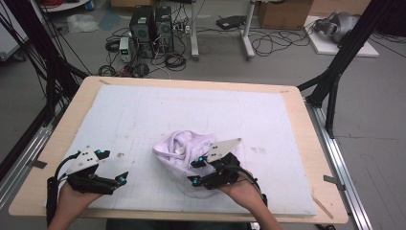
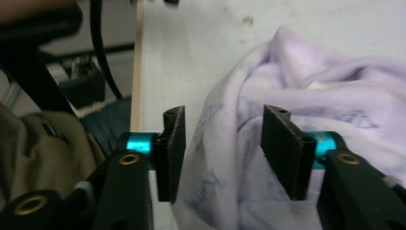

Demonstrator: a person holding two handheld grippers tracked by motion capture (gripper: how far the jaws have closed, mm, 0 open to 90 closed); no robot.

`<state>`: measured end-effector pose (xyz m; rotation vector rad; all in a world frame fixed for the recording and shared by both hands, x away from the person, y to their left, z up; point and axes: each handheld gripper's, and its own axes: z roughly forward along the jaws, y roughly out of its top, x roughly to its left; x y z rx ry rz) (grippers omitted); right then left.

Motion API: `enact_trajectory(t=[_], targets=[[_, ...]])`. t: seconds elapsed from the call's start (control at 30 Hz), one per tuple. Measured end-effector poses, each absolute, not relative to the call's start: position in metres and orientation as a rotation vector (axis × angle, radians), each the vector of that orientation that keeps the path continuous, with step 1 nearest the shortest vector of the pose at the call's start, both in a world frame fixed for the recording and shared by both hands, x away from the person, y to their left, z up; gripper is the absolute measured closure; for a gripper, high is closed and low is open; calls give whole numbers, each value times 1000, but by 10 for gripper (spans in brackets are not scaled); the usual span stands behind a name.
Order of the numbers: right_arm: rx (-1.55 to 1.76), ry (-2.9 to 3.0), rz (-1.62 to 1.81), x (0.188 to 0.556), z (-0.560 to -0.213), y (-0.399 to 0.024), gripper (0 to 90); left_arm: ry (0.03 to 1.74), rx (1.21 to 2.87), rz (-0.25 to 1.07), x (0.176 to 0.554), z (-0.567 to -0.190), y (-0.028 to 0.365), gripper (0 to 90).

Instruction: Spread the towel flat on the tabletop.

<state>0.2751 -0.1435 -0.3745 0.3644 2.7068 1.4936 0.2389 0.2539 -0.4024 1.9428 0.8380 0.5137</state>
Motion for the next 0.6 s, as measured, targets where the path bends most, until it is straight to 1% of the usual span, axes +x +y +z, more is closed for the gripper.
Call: enact_trajectory(t=[0.03, 0.07, 0.13, 0.2, 0.33, 0.37, 0.5, 0.53, 0.6], targets=[[364, 2707, 1494, 275, -374, -144, 482, 837, 1944, 509, 239, -402, 253, 28], [404, 2653, 1511, 274, -373, -158, 467, 833, 1942, 504, 241, -402, 250, 40], [427, 2642, 1516, 273, -373, -163, 467, 815, 1945, 495, 242, -401, 246, 81], [516, 2592, 1496, 273, -382, -183, 476, 790, 1949, 476, 245, -399, 238, 102], [588, 2567, 1384, 273, -401, -198, 467, 738, 1956, 446, 249, -395, 227, 227], [610, 2557, 1368, 274, -405, -200, 463, 701, 1972, 434, 253, -392, 218, 256], [662, 2563, 1342, 279, -416, -206, 454, 638, 2009, 401, 267, -389, 198, 329], [667, 2564, 1320, 280, -417, -206, 455, 638, 2009, 401, 267, -389, 198, 346], [680, 2558, 1312, 282, -419, -208, 454, 593, 2035, 359, 279, -387, 179, 383]])
